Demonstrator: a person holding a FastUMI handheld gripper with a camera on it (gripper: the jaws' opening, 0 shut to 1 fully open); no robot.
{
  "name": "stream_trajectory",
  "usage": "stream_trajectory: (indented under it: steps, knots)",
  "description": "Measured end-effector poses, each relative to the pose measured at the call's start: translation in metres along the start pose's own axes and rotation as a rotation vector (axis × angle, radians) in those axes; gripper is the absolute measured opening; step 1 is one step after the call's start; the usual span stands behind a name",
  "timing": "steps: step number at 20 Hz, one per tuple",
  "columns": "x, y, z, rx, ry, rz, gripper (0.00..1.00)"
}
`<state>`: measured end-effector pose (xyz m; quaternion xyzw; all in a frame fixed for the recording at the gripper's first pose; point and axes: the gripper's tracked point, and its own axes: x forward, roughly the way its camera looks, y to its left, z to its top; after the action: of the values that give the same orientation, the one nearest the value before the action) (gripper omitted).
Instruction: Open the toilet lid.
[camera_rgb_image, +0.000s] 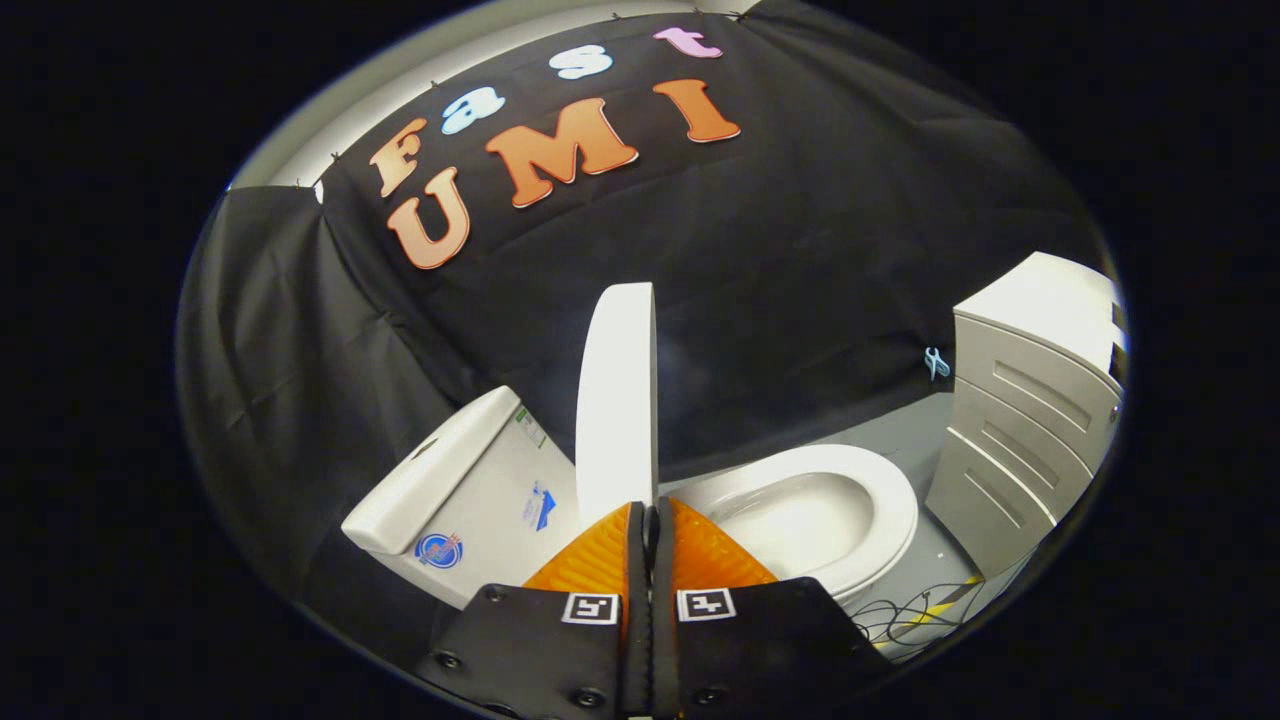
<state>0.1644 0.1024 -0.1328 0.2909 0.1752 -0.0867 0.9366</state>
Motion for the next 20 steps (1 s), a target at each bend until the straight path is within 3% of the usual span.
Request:
stream_trajectory:
  steps: [11,20]
  knots:
    - [0.008,0.099,-0.017,-0.104,-0.018,0.106,0.08]
    - [0.017,0.149,-0.037,-0.175,-0.029,0.126,0.08]
